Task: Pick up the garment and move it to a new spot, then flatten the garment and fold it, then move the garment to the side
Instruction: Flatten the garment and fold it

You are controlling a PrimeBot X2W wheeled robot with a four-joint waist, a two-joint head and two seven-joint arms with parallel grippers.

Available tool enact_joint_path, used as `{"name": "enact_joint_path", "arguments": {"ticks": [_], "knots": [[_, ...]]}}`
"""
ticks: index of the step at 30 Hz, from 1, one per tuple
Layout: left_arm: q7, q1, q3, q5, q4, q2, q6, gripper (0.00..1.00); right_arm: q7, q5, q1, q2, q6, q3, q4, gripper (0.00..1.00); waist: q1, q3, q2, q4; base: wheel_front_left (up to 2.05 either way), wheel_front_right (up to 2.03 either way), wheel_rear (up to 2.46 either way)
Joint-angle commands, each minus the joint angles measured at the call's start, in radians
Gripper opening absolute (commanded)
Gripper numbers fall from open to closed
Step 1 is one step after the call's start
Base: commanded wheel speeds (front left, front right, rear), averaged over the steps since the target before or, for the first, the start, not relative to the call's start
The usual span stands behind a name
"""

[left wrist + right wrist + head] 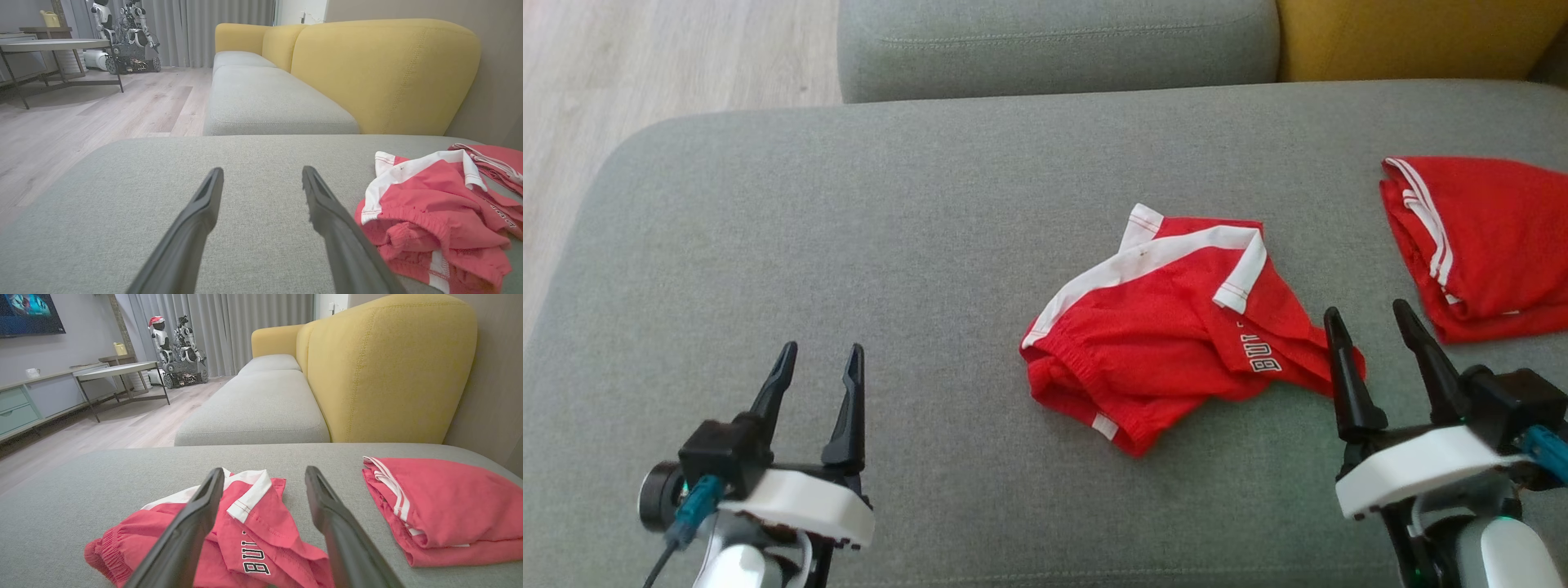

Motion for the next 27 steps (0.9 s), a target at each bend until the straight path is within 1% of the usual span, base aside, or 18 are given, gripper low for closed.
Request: {"name": "enact_joint_path", "arguments": {"ticks": [1, 6, 12, 14, 18, 24, 27], "knots": [[-0.002, -0.040, 0.029, -0.004, -0.037, 0.019, 0.006, 1.00, 0.001, 0.000, -0.022, -0.009, -0.001, 0.022, -0.038, 1.00, 0.0000, 0.002, 0.0000, 0.000, 0.00, 0.00, 0.00], [0.007, -0.069, 0.016, -0.021, -0.039, 0.002, -0.007, 1.00, 0.005, -0.001, -0.030, -0.009, -0.001, 0.022, -0.042, 1.00, 0.0000, 0.017, 0.0000, 0.001, 0.00, 0.00, 0.00], [0.075, -0.183, -0.060, -0.050, -0.009, -0.062, -0.064, 1.00, 0.008, 0.003, -0.054, -0.008, -0.001, 0.031, -0.045, 1.00, 0.0000, 0.061, 0.0000, -0.011, 0.00, 0.00, 0.00], [0.104, -0.224, -0.093, -0.060, 0.018, -0.087, -0.084, 1.00, 0.008, 0.006, -0.063, -0.008, -0.001, 0.039, -0.043, 1.00, 0.0000, 0.076, 0.0000, -0.023, 0.00, 0.00, 0.00], [0.165, -0.278, -0.146, -0.113, 0.105, -0.128, -0.123, 1.00, 0.007, 0.010, -0.080, -0.008, -0.001, 0.050, -0.035, 1.00, 0.0000, 0.102, 0.0000, -0.055, 0.00, 0.00, 0.00], [0.246, -0.313, -0.195, -0.219, 0.250, -0.152, -0.144, 1.00, 0.001, 0.018, -0.094, -0.007, -0.001, 0.048, -0.020, 1.00, 0.0000, 0.133, 0.0000, -0.097, 0.00, 0.00, 0.00], [0.259, -0.325, -0.206, -0.268, 0.296, -0.155, -0.152, 1.00, -0.002, 0.022, -0.099, -0.007, -0.001, 0.048, -0.015, 1.00, 0.0000, 0.145, 0.0000, -0.109, 0.00, 0.00, 0.00]]}}
